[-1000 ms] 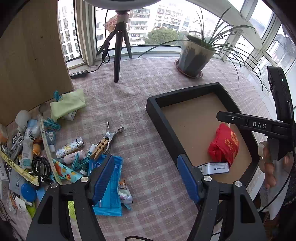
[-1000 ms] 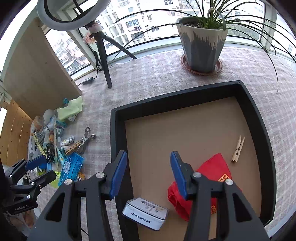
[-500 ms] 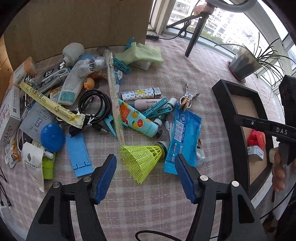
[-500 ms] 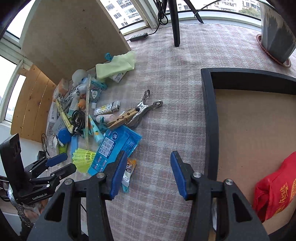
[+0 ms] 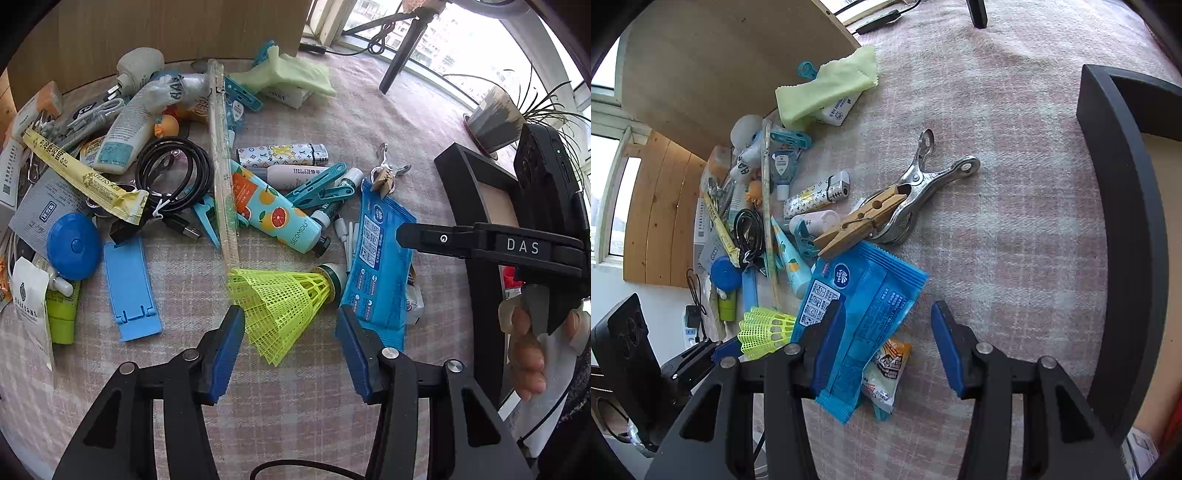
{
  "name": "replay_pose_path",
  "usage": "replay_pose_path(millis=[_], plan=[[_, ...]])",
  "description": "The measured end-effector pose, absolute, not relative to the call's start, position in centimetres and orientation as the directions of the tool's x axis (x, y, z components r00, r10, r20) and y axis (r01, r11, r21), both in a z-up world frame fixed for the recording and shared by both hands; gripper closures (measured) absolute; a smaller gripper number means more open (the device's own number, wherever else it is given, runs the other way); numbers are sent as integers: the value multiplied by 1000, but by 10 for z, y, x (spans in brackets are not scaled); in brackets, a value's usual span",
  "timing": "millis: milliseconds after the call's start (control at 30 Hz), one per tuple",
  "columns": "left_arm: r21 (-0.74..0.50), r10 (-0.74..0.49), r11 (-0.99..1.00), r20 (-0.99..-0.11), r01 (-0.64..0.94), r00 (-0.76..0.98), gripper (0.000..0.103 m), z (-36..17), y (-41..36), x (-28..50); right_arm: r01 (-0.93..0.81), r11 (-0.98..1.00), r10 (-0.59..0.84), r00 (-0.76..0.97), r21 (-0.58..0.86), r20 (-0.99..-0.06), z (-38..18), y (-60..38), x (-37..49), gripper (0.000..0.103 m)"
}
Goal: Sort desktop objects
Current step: 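Grasp the yellow shuttlecock with the left gripper while the right grasps the blue wet-wipe packet, then carry shuttlecock and wet-wipe packet into the tray and open both grippers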
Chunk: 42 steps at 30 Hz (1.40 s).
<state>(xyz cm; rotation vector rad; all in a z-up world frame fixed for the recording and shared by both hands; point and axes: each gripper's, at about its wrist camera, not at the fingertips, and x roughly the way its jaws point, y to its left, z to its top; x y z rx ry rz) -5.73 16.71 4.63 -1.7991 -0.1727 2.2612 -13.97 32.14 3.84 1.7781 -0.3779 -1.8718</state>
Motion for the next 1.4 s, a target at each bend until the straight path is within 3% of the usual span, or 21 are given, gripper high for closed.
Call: replay_pose_path(millis=[133, 367, 600, 1000, 1400], plan=[[-258, 274, -961, -941, -102, -197, 75, 40, 164, -61, 172, -806, -573, 15, 567, -819, 36, 314, -140, 73], [-273, 294, -954, -932, -121, -212, 89, 44, 169, -60, 176, -785, -607, -23, 594, -794, 54, 317, -137, 95], [-275, 300, -952, -926, -137, -229, 102, 54, 171, -55, 216, -781, -608, -53, 585, -792, 75, 319, -128, 98], [-284, 318, -946, -907, -158, -276, 102, 84, 177, -54, 206, -820, -569, -204, 534, -797, 131, 385, -133, 100], [-274, 386, -883, -885, -381, -259, 102, 119, 289, -62, 24, -894, -418, -409, 448, -811, 171, 519, -136, 100]])
